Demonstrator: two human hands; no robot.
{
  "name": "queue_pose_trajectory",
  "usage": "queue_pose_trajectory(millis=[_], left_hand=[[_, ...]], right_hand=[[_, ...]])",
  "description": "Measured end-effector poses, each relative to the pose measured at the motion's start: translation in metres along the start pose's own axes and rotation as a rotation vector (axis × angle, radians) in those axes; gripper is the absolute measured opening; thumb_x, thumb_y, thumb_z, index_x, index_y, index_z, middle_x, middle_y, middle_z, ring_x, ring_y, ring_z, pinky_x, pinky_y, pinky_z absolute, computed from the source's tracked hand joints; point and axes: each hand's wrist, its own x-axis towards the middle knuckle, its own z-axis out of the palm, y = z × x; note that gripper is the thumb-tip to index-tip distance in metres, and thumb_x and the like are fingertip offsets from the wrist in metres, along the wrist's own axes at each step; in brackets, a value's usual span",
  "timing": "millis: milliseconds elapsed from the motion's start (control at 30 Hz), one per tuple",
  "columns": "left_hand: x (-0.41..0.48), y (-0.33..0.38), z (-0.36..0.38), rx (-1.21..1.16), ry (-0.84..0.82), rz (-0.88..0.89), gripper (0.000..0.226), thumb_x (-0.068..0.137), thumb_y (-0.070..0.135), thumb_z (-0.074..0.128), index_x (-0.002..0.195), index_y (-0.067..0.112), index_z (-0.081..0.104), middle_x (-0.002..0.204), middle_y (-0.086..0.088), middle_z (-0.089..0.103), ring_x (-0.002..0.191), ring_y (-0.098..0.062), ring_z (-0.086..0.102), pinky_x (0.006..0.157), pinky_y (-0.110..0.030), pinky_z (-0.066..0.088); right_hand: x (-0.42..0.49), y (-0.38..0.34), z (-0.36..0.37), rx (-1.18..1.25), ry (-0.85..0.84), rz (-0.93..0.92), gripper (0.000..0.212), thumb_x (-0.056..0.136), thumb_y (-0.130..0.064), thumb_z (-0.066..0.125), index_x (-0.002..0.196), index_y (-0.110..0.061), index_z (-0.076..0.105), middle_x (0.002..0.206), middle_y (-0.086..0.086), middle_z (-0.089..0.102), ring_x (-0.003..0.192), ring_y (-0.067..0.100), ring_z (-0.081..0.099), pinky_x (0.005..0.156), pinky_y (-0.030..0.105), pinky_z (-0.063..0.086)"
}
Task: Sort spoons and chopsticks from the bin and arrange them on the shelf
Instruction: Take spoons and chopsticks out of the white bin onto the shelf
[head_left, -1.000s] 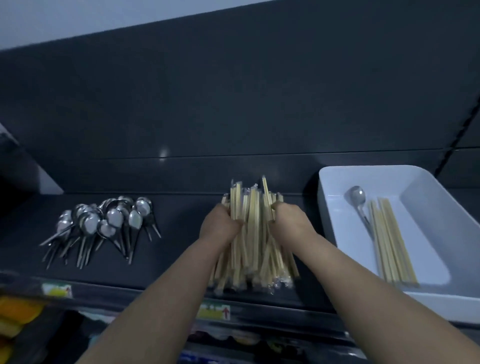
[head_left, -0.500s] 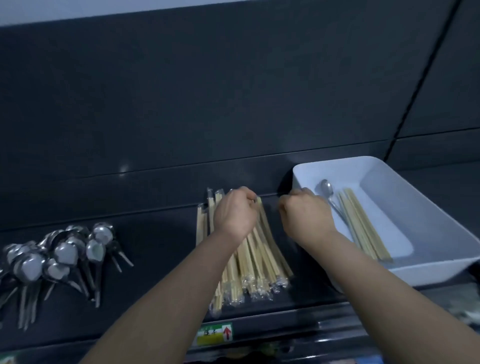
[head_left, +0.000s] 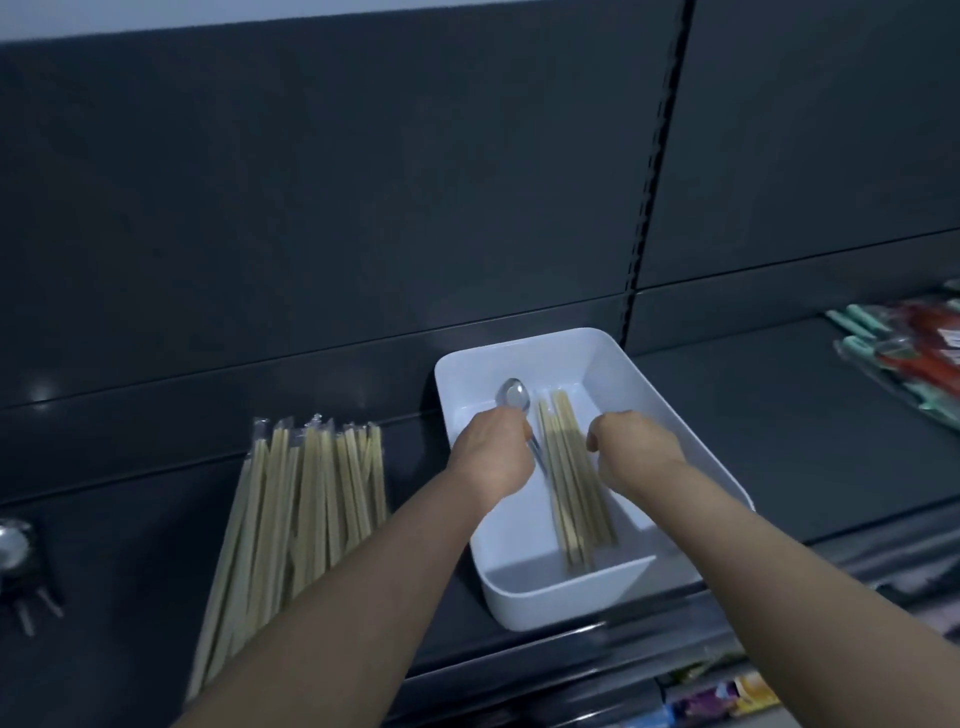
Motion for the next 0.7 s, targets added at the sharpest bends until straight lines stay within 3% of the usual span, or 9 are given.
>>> queue_pose_trajectory(millis=[100, 133, 200, 333, 400, 500, 633, 700], left_hand=[[0.012, 0.005, 0.015, 0.087, -0.085, -0.065, 0.016, 0.091, 0.004, 0.047, 0.086, 0.005, 0.062, 0.091, -0.006, 0.060, 0.085, -0.025, 0.058, 0.067, -0.030, 0.050], [0.015, 0.005, 0.020, 0.105, -0.096, -0.085, 0.017, 0.090, 0.005, 0.049, 0.073, 0.006, 0.054, 0.079, -0.004, 0.054, 0.079, -0.024, 0.054, 0.058, -0.027, 0.043], [0.019, 0.007, 0.029, 0.125, -0.109, -0.130, 0.033, 0.088, 0.010, 0.054, 0.060, 0.013, 0.036, 0.064, -0.001, 0.040, 0.071, -0.021, 0.045, 0.048, -0.025, 0.028], [0.022, 0.020, 0.041, 0.099, -0.227, -0.232, 0.026, 0.084, 0.031, 0.068, 0.077, 0.011, 0.052, 0.071, -0.003, 0.054, 0.077, -0.024, 0.059, 0.064, -0.029, 0.046], [0.024, 0.026, 0.046, 0.107, -0.248, -0.262, 0.023, 0.080, 0.029, 0.070, 0.083, 0.011, 0.056, 0.068, -0.001, 0.056, 0.071, -0.023, 0.061, 0.067, -0.030, 0.051], [0.025, 0.030, 0.048, 0.094, -0.213, -0.312, 0.004, 0.076, 0.011, 0.062, 0.077, 0.010, 0.058, 0.064, -0.002, 0.059, 0.060, -0.020, 0.063, 0.056, -0.026, 0.052], [0.025, 0.023, 0.044, 0.010, -0.119, -0.373, 0.013, 0.077, 0.012, 0.060, 0.067, 0.012, 0.052, 0.064, -0.004, 0.055, 0.059, -0.020, 0.057, 0.053, -0.026, 0.046], [0.024, 0.020, 0.040, -0.034, -0.104, -0.393, 0.015, 0.077, 0.014, 0.062, 0.066, 0.011, 0.053, 0.060, -0.005, 0.055, 0.058, -0.024, 0.058, 0.058, -0.029, 0.050]], right_hand=[[0.015, 0.006, 0.006, 0.029, -0.096, -0.040, 0.021, 0.089, -0.010, 0.051, 0.107, -0.012, 0.061, 0.112, 0.005, 0.063, 0.099, 0.026, 0.061, 0.070, 0.026, 0.043], [0.018, 0.006, 0.007, 0.041, -0.125, -0.055, 0.011, 0.089, -0.017, 0.054, 0.097, -0.012, 0.059, 0.104, 0.004, 0.062, 0.094, 0.026, 0.059, 0.065, 0.025, 0.041], [0.023, 0.005, 0.005, 0.073, -0.180, -0.097, 0.018, 0.088, -0.028, 0.059, 0.086, -0.014, 0.050, 0.094, 0.004, 0.056, 0.088, 0.025, 0.056, 0.061, 0.025, 0.039], [0.032, 0.010, 0.003, 0.110, -0.267, -0.143, 0.023, 0.085, -0.015, 0.061, 0.069, -0.014, 0.045, 0.083, 0.005, 0.061, 0.089, 0.025, 0.066, 0.062, 0.026, 0.050], [0.034, 0.016, 0.004, 0.119, -0.288, -0.127, 0.021, 0.082, -0.011, 0.062, 0.069, -0.014, 0.045, 0.090, 0.008, 0.066, 0.087, 0.025, 0.067, 0.059, 0.025, 0.051], [0.032, 0.019, 0.006, 0.180, -0.298, -0.104, 0.020, 0.082, -0.012, 0.062, 0.074, -0.013, 0.043, 0.091, 0.007, 0.060, 0.089, 0.025, 0.065, 0.062, 0.026, 0.049], [0.031, 0.023, 0.006, 0.217, -0.257, -0.086, 0.019, 0.087, -0.012, 0.058, 0.102, -0.008, 0.047, 0.109, 0.007, 0.059, 0.101, 0.024, 0.062, 0.061, 0.026, 0.043], [0.033, 0.024, 0.006, 0.233, -0.229, -0.074, 0.015, 0.086, -0.012, 0.057, 0.099, -0.009, 0.049, 0.108, 0.007, 0.061, 0.093, 0.024, 0.060, 0.064, 0.025, 0.043]])
